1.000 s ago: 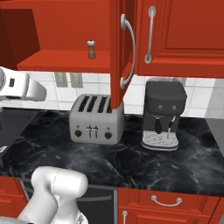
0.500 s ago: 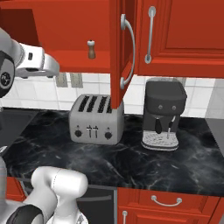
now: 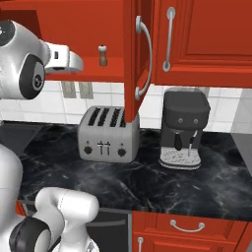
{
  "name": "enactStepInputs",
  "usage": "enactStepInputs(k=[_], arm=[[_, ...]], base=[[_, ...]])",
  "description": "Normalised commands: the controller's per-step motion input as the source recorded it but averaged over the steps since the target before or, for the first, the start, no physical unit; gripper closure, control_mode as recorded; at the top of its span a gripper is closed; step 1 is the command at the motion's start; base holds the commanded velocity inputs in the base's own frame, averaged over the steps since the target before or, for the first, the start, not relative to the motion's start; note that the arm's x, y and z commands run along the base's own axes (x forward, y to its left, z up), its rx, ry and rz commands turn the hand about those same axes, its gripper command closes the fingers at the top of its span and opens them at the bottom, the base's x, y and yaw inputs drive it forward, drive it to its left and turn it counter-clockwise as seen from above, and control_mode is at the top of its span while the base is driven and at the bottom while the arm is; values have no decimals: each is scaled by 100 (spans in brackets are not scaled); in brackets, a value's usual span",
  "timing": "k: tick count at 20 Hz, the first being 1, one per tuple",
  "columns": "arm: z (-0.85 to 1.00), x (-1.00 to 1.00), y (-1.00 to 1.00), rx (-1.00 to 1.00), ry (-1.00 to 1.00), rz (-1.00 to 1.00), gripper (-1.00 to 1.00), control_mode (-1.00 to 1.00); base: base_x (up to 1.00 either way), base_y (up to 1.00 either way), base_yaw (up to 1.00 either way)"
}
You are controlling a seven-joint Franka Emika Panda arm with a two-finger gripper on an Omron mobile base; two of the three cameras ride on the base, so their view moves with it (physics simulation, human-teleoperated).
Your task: Take 2 condiments from the cabinet and move them on the counter near the stove.Make sure the condiments are lined up with each other, next to each other.
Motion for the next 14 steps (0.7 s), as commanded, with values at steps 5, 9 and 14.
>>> enactStepInputs(k=[5,9,14], arm=[[0,83,0,0,-16,0,-100,-100],[2,59,-3,0,-6,0,-100,-100],[13,42,0,0,16,0,-100,-100]], base=[[0,0,0],[0,0,0],[0,0,0]])
